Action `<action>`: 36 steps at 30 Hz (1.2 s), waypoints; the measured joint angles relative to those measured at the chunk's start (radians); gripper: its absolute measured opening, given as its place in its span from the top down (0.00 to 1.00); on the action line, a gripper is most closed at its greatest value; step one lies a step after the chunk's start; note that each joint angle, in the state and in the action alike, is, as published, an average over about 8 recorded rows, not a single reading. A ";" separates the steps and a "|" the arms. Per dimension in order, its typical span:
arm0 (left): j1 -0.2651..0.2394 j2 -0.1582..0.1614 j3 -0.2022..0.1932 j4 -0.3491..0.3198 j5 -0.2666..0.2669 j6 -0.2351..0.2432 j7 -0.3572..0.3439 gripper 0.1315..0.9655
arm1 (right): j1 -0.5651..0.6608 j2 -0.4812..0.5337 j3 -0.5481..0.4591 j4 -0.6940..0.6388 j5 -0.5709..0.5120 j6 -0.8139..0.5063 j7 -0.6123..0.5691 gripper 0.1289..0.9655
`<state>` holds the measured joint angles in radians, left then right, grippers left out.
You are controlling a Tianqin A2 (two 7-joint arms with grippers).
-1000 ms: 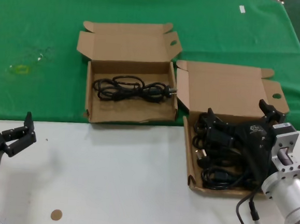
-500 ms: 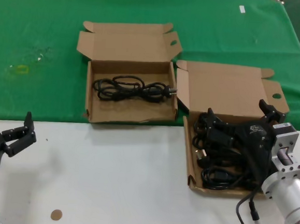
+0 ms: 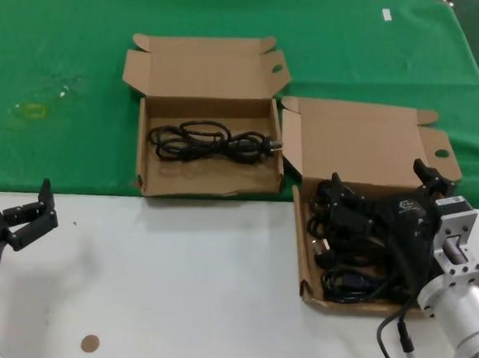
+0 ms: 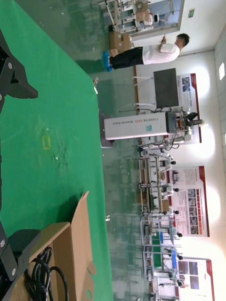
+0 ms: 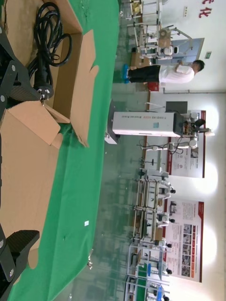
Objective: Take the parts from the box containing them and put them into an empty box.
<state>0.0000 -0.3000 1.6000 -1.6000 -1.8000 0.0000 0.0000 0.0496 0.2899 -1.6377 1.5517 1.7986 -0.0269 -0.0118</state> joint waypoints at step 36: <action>0.000 0.000 0.000 0.000 0.000 0.000 0.000 0.00 | 0.000 0.000 0.000 0.000 0.000 0.000 0.000 0.00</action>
